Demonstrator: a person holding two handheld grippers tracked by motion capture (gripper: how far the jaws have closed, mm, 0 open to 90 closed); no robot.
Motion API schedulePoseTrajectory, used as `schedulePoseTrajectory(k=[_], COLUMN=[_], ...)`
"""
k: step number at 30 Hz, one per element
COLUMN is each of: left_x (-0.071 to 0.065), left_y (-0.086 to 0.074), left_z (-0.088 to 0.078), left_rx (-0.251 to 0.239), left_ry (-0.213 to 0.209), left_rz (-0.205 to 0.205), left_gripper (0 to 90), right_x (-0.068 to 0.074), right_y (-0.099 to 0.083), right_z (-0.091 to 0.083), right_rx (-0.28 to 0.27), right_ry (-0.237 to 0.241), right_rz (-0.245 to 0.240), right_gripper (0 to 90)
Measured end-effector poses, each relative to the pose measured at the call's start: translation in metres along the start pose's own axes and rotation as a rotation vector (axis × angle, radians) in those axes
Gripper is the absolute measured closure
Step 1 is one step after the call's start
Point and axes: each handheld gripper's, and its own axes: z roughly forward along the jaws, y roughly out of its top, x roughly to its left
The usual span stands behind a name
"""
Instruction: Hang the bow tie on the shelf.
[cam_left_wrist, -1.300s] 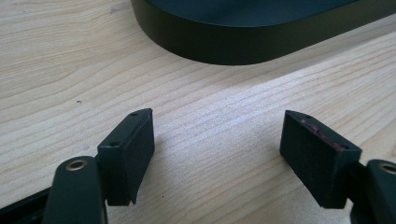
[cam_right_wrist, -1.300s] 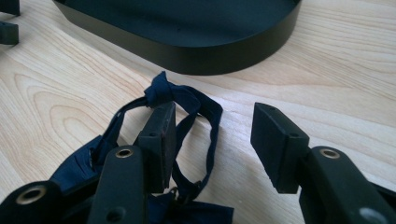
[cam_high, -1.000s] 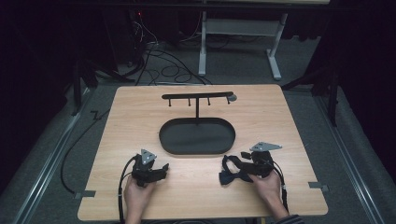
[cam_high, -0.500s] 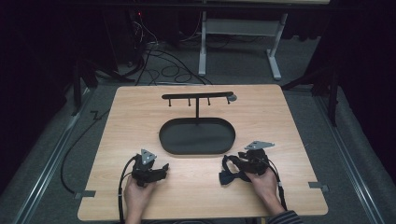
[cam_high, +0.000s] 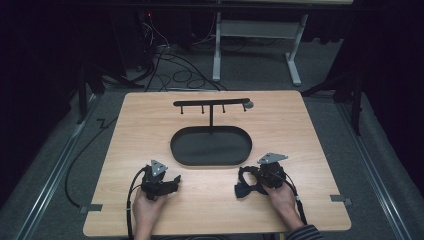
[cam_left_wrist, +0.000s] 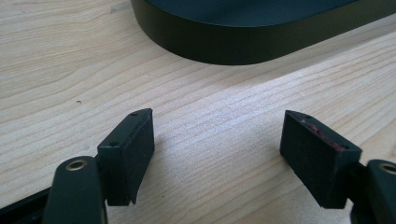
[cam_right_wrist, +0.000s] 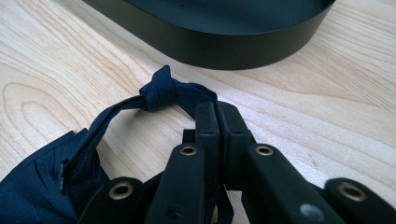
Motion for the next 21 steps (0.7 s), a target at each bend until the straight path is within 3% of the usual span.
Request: schedulePoseTrajectory(k=[12, 21], left_x=[0.000, 0.000], left_y=[0.000, 0.000], left_z=[0.000, 0.000], left_rx=[0.000, 0.000], left_ry=[0.000, 0.000], left_rz=[0.000, 0.000], left_gripper=[26.6, 26.6], right_x=[-0.001, 0.002], right_y=[0.003, 0.012], right_z=[-0.012, -0.026], right_rx=[-0.041, -0.095], right_ry=[0.013, 0.003], right_rz=[0.015, -0.013], right_gripper=[90.0, 90.0])
